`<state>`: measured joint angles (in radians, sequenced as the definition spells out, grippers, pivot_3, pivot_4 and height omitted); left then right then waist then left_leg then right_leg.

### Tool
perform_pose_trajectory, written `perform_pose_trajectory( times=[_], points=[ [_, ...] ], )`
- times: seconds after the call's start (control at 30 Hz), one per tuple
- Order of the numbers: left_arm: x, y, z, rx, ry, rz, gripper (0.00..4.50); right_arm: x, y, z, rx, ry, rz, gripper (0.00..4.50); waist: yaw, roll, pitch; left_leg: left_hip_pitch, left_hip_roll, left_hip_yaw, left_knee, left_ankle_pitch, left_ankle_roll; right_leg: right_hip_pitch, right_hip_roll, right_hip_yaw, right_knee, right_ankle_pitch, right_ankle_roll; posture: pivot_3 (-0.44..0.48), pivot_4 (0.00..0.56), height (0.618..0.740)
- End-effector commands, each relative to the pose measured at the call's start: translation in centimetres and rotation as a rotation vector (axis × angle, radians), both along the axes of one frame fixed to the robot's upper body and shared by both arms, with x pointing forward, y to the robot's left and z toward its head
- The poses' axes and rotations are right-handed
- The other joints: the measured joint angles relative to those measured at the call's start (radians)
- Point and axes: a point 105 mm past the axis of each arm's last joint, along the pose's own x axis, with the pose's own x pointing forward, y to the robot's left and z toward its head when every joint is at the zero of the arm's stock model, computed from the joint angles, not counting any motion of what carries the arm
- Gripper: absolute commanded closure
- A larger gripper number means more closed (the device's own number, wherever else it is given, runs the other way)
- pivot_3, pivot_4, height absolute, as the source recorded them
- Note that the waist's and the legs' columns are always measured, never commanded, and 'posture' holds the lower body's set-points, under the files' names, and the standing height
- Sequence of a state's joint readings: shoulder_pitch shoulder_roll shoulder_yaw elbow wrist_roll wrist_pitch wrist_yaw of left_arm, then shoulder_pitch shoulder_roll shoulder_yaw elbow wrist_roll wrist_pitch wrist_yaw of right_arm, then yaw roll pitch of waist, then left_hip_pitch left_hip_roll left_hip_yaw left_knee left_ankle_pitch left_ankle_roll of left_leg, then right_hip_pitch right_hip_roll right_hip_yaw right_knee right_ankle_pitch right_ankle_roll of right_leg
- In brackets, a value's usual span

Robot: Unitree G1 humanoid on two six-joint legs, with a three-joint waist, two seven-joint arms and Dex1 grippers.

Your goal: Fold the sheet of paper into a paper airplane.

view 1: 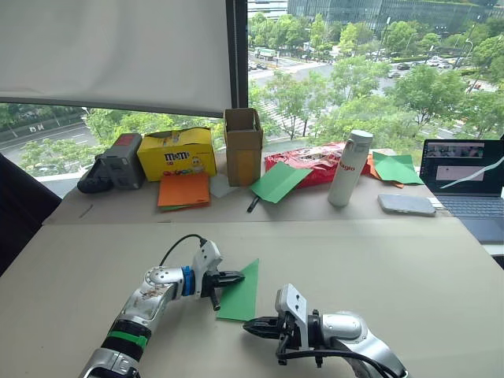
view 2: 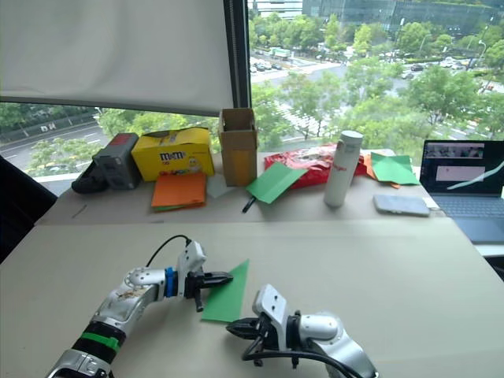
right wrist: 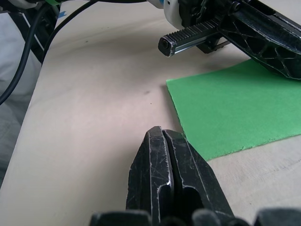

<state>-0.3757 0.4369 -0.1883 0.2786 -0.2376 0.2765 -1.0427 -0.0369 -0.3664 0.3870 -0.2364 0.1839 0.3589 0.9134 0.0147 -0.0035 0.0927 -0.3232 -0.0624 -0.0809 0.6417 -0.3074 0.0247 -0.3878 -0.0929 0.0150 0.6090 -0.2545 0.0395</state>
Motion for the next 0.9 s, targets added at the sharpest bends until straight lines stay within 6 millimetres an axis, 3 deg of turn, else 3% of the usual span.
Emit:
perform_pose_trajectory(
  times=[0.03,0.23,0.4,0.67,0.9],
  points=[
    [-0.4,0.5,-1.9,0.057,0.058,0.014,4.46,1.8,-0.7,1.3,-0.023,-0.063,-0.065,4.50,0.000,0.000,0.001,0.000,0.000,0.000,0.000,0.000,0.000,0.000,0.000,0.000,0.000,0.000,0.000,0.000,0.150,0.740],
    [-0.4,0.2,-1.9,0.051,0.053,0.011,4.46,5.7,-0.3,2.9,-0.149,-0.267,-0.070,4.50,0.001,-0.001,0.002,0.000,-0.001,0.000,0.001,0.000,-0.001,0.000,0.000,0.000,0.001,0.000,0.000,0.000,0.150,0.740],
    [-0.4,0.1,-1.9,0.050,0.050,0.009,4.46,6.6,-0.8,1.8,-0.220,-0.279,-0.031,4.50,0.005,-0.001,0.002,0.000,-0.002,0.000,0.001,0.000,0.000,0.000,-0.001,-0.001,0.001,0.000,0.000,0.000,0.150,0.740],
    [-0.3,0.0,-1.9,0.048,0.045,0.010,4.46,4.5,-1.6,-1.3,-0.263,-0.223,0.058,4.50,0.003,0.000,0.002,0.000,-0.002,0.000,0.001,0.000,0.000,0.000,-0.001,0.000,0.001,0.000,0.000,0.000,0.150,0.740],
    [-0.2,-0.2,-1.9,0.047,0.044,-0.001,4.46,2.3,-1.0,-1.6,-0.255,-0.222,0.143,4.50,0.004,0.000,0.001,0.001,-0.002,0.000,0.001,0.000,0.000,0.001,-0.001,0.000,0.001,0.000,0.000,0.000,0.150,0.740]
  ],
)
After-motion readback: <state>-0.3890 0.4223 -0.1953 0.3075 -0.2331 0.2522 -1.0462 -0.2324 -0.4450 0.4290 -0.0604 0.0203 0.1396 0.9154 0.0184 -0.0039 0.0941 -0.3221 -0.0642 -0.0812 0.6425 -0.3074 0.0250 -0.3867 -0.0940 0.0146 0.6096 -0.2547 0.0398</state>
